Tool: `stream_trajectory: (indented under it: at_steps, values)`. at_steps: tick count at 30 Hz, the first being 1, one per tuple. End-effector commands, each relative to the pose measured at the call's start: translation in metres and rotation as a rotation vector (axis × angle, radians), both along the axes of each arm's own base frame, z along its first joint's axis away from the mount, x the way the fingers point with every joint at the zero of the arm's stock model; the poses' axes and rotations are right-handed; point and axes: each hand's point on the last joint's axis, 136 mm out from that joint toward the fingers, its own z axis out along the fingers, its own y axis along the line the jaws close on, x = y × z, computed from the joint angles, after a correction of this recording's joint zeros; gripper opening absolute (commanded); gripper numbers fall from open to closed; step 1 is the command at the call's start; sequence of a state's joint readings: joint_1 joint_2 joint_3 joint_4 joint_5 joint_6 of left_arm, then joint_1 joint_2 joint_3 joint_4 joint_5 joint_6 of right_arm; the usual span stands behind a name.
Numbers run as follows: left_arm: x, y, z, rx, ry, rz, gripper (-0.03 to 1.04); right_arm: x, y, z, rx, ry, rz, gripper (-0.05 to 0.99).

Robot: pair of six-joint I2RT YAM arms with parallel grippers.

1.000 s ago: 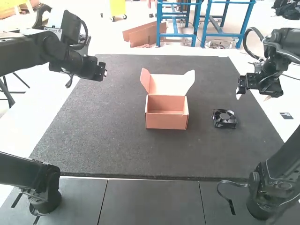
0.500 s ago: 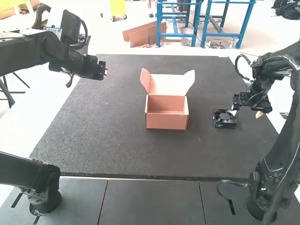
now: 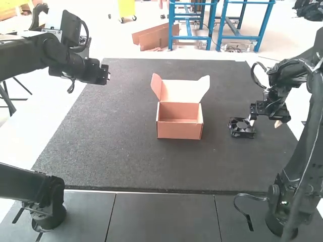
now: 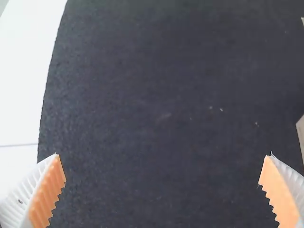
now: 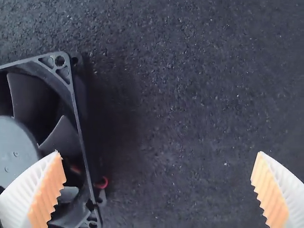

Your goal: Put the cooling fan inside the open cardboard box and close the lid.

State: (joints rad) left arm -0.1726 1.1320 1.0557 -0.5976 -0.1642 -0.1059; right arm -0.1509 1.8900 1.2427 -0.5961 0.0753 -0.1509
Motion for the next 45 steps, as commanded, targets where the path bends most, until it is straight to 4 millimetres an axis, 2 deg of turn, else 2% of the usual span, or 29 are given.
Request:
stream_trajectory:
  at_steps: [1, 7, 15, 18, 20, 21, 24, 25, 26, 30, 35, 39, 45]
  values:
    - [0.0, 0.005, 0.0, -0.005, -0.003, 0.016, 0.97, 0.011, -0.005, 0.01, -0.007, -0.033, 0.001, 0.9]
    - [0.001, 0.006, 0.0, -0.002, -0.005, 0.016, 0.97, 0.011, -0.004, -0.005, -0.007, -0.009, 0.002, 0.9]
    - [0.0, 0.006, -0.002, 0.008, 0.003, 0.009, 0.97, -0.001, -0.003, -0.024, -0.009, 0.06, 0.001, 0.9]
    - [0.0, 0.006, -0.001, 0.008, 0.002, 0.009, 0.97, -0.008, -0.002, -0.033, -0.006, 0.087, -0.001, 0.84]
    - [0.0, 0.006, -0.001, 0.008, 0.002, 0.009, 0.97, -0.012, -0.001, -0.039, -0.003, 0.106, 0.003, 0.75]
    - [0.0, 0.006, -0.002, 0.008, 0.003, 0.009, 0.97, -0.014, -0.001, -0.041, -0.002, 0.113, 0.0, 0.66]
    - [-0.001, 0.006, 0.0, 0.01, 0.002, 0.007, 0.97, -0.015, 0.0, -0.046, 0.002, 0.111, 0.004, 0.32]
    - [-0.001, 0.007, 0.0, 0.012, 0.002, 0.008, 0.97, -0.015, 0.0, -0.047, 0.006, 0.107, 0.003, 0.24]
    - [-0.001, 0.007, -0.001, 0.014, 0.003, 0.007, 0.97, -0.013, 0.001, -0.047, 0.009, 0.096, 0.005, 0.21]
    - [-0.003, 0.007, -0.002, 0.019, 0.008, 0.003, 0.97, -0.003, 0.008, -0.044, 0.06, 0.054, -0.035, -0.02]
    - [-0.003, 0.007, -0.003, 0.02, 0.008, 0.004, 0.97, 0.009, 0.017, -0.017, 0.136, -0.007, -0.077, -0.02]
    - [-0.002, 0.007, -0.006, 0.025, 0.005, 0.0, 0.97, 0.014, 0.023, 0.028, 0.172, -0.103, -0.062, -0.02]
    - [-0.004, 0.007, -0.012, 0.031, 0.015, -0.004, 0.97, -0.004, 0.033, 0.098, 0.19, -0.215, -0.044, -0.02]
